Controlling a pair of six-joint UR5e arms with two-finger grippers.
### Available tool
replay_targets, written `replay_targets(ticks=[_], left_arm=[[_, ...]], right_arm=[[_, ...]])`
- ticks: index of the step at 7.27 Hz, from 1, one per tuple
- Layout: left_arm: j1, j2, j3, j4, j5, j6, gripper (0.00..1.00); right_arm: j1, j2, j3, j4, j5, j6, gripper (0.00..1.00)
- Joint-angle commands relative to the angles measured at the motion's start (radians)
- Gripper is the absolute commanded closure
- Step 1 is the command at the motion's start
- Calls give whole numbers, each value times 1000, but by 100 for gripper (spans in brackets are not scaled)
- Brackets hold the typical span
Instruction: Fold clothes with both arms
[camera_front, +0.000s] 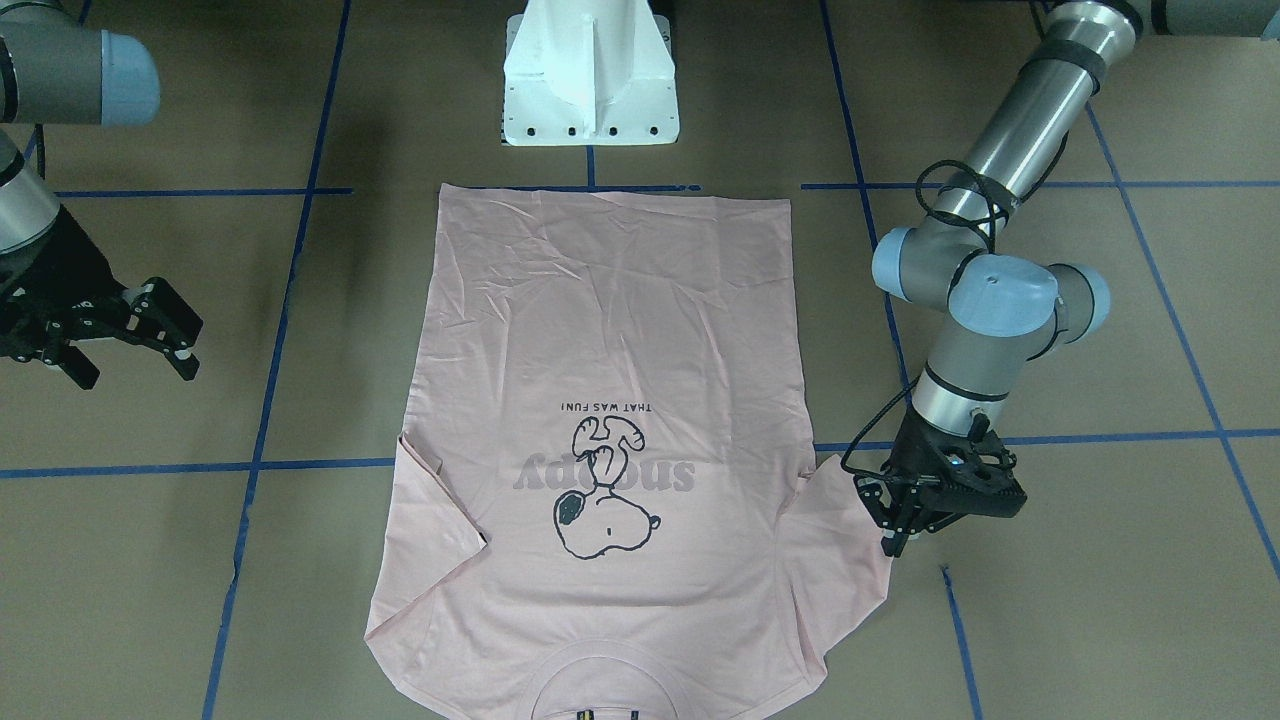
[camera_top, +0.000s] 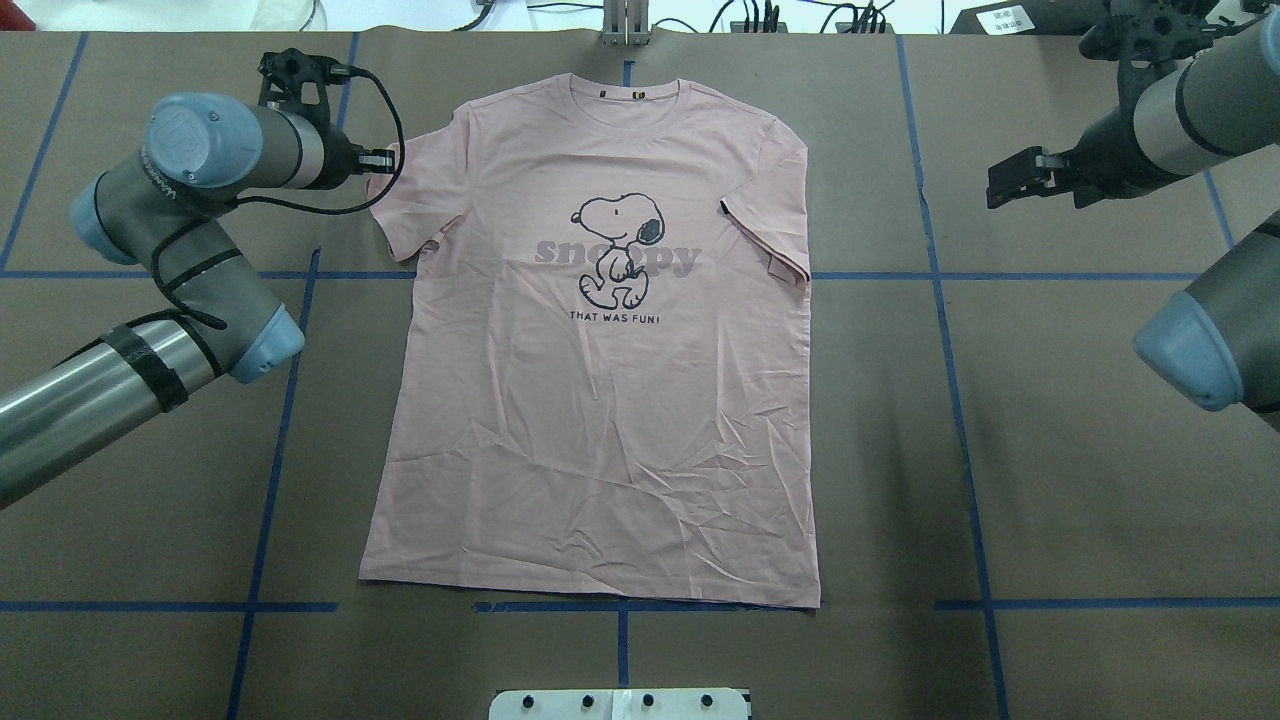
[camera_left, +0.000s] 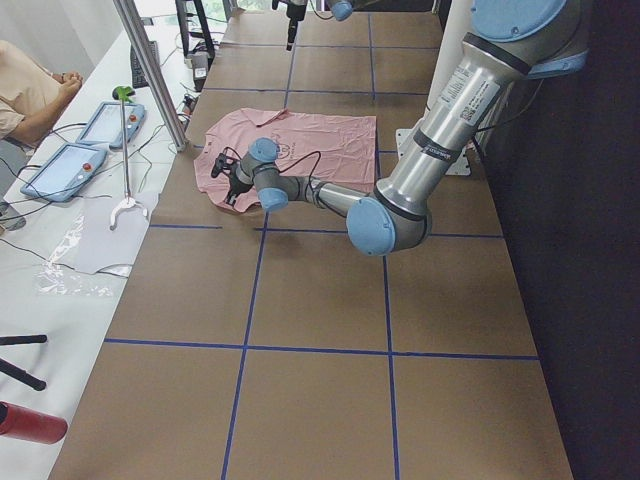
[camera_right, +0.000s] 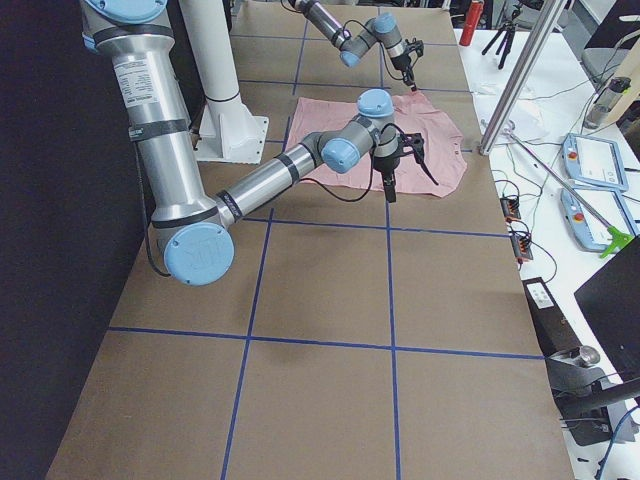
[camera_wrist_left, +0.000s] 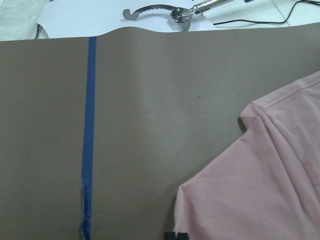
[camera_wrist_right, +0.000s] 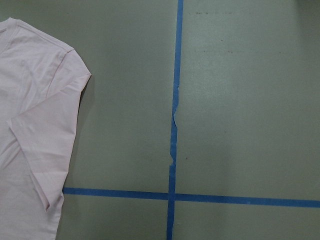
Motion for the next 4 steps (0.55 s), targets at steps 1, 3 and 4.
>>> replay_targets(ticks=[1, 3, 4], left_arm=[[4, -50, -104, 228, -8, -50, 100], [59, -162, -62, 355, 3, -137, 100], [80, -224, 5, 371, 21, -188, 100]], right_arm=[[0, 0, 0, 0, 0, 3, 0], [0, 0, 0, 0, -2, 3, 0], [0, 0, 0, 0, -2, 3, 0]])
